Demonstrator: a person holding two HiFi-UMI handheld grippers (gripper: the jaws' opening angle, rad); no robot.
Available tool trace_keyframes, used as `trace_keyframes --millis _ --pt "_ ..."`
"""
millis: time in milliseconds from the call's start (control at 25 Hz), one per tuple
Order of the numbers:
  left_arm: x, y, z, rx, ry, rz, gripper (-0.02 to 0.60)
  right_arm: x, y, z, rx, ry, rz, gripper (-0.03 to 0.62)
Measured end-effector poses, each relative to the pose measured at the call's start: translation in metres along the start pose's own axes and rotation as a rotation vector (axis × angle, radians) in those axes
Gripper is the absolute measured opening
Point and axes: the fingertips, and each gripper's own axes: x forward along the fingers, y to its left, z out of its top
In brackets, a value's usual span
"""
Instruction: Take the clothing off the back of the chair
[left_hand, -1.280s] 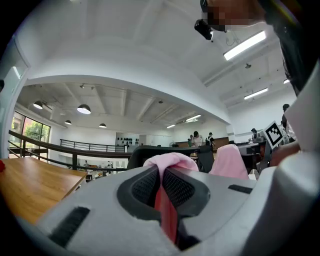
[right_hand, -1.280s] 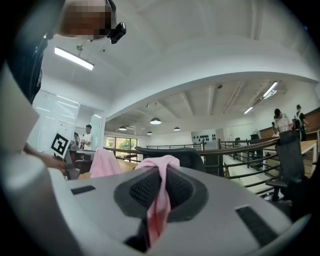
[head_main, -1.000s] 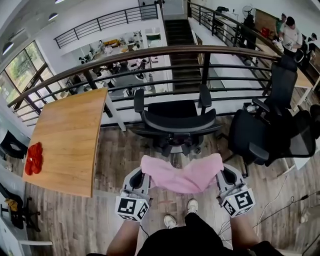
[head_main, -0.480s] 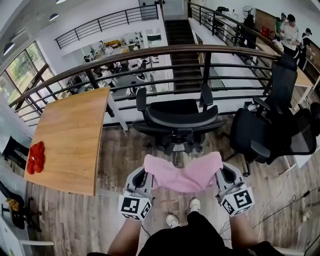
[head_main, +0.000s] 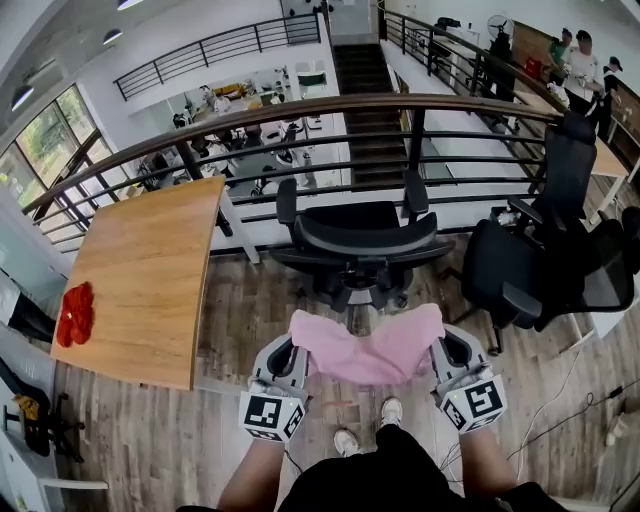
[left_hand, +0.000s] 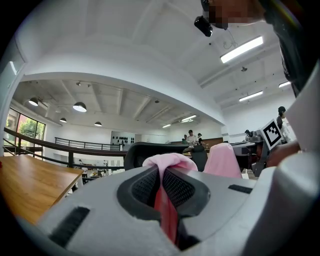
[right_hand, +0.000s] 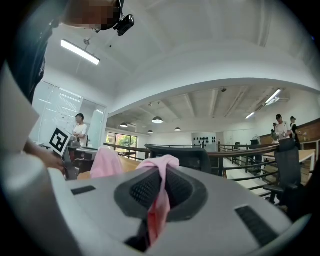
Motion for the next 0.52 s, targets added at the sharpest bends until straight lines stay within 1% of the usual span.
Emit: trace_keyframes --millis 280,520 --pt "-0.0054 -0.0067 -0.0021 -0.008 0.008 -0.016 0.025 -0.0051 0.0019 -0.0024 0.000 0.009 -0.003 0.014" --pt "-0.0084 -0.0060 -0.0019 -0.011 0.009 -0.014 0.025 -0.0063 0.0046 -0.0028 -0.001 0.019 0.003 0.014"
